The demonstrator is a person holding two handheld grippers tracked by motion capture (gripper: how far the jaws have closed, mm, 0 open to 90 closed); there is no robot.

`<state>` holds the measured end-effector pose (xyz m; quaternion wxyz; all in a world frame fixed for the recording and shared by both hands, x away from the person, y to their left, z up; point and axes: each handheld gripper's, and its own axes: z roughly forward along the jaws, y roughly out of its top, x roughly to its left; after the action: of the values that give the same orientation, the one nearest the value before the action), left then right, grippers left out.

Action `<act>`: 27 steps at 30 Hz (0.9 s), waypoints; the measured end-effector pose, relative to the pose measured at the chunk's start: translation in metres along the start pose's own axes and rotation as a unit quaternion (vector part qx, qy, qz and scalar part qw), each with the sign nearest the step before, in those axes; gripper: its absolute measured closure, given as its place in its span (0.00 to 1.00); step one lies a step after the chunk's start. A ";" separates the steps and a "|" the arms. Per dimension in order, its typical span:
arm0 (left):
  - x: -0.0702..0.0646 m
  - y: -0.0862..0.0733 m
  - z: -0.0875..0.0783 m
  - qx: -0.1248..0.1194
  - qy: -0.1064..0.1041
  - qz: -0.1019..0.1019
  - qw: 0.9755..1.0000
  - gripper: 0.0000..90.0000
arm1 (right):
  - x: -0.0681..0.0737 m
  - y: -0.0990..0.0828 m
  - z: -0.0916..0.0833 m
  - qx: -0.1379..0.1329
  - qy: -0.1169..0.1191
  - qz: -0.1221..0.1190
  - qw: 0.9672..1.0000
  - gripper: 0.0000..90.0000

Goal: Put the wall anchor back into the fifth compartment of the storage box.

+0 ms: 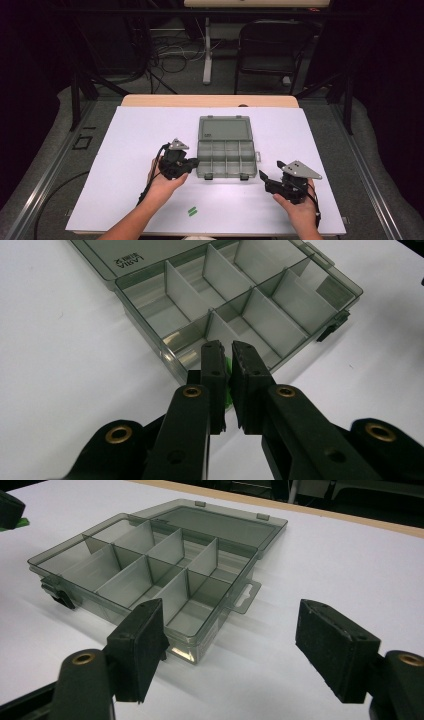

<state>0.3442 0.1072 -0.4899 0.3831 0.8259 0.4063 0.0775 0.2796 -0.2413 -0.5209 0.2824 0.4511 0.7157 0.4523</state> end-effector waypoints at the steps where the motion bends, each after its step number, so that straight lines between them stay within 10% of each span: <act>1: 0.001 0.001 0.001 0.002 0.000 -0.001 1.000 0.94 | 0.000 0.000 0.002 -0.008 0.001 0.000 1.000 0.30; 27: 0.007 0.008 0.033 0.023 0.009 -0.016 1.000 0.94 | -0.001 -0.002 0.004 -0.011 -0.001 0.014 1.000 0.24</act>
<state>0.3684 0.0901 -0.5084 0.3618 0.8270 0.4248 0.0691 0.2827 -0.2408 -0.5242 0.2815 0.4580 0.7045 0.4634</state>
